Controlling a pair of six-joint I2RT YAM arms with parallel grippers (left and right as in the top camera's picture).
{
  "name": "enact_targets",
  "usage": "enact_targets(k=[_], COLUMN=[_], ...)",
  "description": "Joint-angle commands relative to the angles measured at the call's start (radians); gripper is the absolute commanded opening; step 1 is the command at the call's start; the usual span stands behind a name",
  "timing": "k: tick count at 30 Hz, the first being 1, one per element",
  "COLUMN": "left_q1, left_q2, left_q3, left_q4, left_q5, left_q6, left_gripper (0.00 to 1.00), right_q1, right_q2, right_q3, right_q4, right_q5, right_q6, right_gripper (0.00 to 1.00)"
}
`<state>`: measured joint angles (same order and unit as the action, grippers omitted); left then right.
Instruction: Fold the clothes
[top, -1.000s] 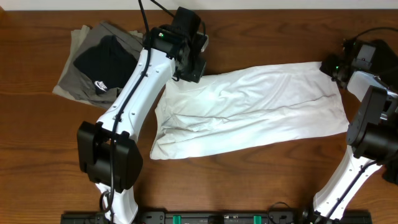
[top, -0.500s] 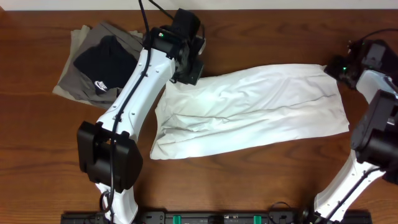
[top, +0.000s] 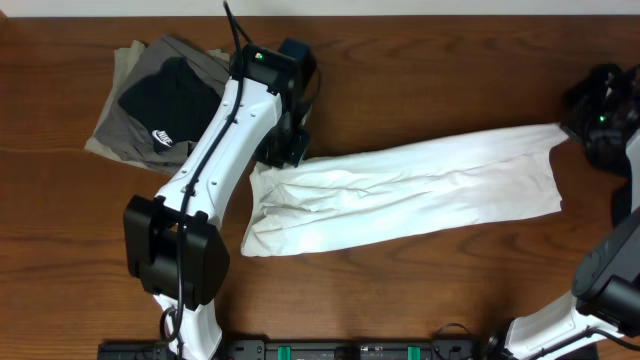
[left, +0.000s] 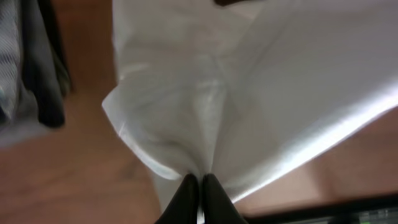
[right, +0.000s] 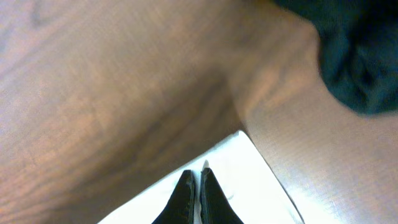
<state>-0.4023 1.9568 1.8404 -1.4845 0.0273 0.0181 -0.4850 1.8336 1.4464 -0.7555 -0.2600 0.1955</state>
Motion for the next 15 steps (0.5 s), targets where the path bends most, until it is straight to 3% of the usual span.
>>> enact_targets(k=[1,5,9,13,15], left_q1=[0.002,0.002,0.002,0.002,0.002], left_q2=[0.000,0.000,0.001,0.001,0.000], left_q3=[0.005,0.000,-0.009,-0.010,-0.010], left_q4=[-0.054,-0.097,-0.111,-0.148,-0.170], left_q5=[0.032,0.075,0.094,0.122,0.122], left_q6=[-0.023,-0.023,-0.023,-0.023,-0.022], left_gripper=[0.06,0.06,0.08,0.24,0.35], right_q1=[-0.011,-0.008,-0.008,-0.008,-0.008], right_q2=[-0.014,-0.014,-0.014,-0.014,-0.014], right_q3=[0.012,0.011,0.011,0.011,0.011], right_q4=[-0.051,-0.113,-0.124,-0.119,-0.106], right_q5=[0.038,0.077,0.077,0.082,0.086], right_q6=[-0.019,-0.018,-0.018,-0.018,-0.018], right_gripper=[0.01,0.01,0.10,0.14,0.26])
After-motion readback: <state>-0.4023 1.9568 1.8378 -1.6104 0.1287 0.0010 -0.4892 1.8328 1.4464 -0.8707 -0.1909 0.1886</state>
